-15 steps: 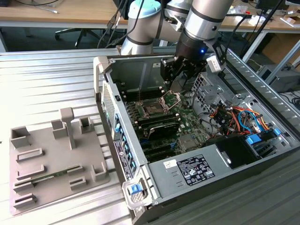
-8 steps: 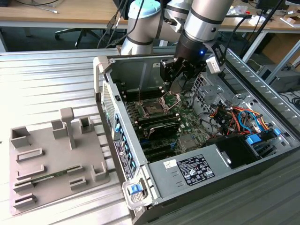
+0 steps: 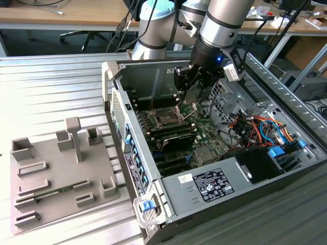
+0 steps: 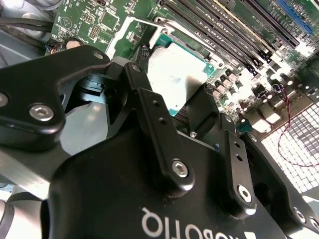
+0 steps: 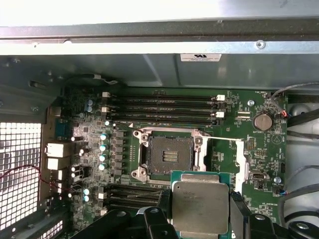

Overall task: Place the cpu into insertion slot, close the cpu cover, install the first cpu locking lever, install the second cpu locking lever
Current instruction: 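Place the cpu into insertion slot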

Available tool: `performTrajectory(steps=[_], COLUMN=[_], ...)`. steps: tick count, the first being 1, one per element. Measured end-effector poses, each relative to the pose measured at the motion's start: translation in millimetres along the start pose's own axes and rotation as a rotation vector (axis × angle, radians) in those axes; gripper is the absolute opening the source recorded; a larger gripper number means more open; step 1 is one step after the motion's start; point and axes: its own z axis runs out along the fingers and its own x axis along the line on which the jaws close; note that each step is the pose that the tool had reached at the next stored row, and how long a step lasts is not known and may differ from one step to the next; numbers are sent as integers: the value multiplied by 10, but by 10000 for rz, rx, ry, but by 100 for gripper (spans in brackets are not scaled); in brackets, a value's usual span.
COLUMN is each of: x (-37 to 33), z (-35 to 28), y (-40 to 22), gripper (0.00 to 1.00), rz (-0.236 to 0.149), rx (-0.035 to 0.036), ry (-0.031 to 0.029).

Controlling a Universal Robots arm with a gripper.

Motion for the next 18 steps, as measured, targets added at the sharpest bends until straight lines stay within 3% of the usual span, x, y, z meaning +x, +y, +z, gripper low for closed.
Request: performTrajectory(steps=[18], x=[-2], z=[92], y=[-2], gripper=[55], rz=[0], rx=[0], ry=[0])
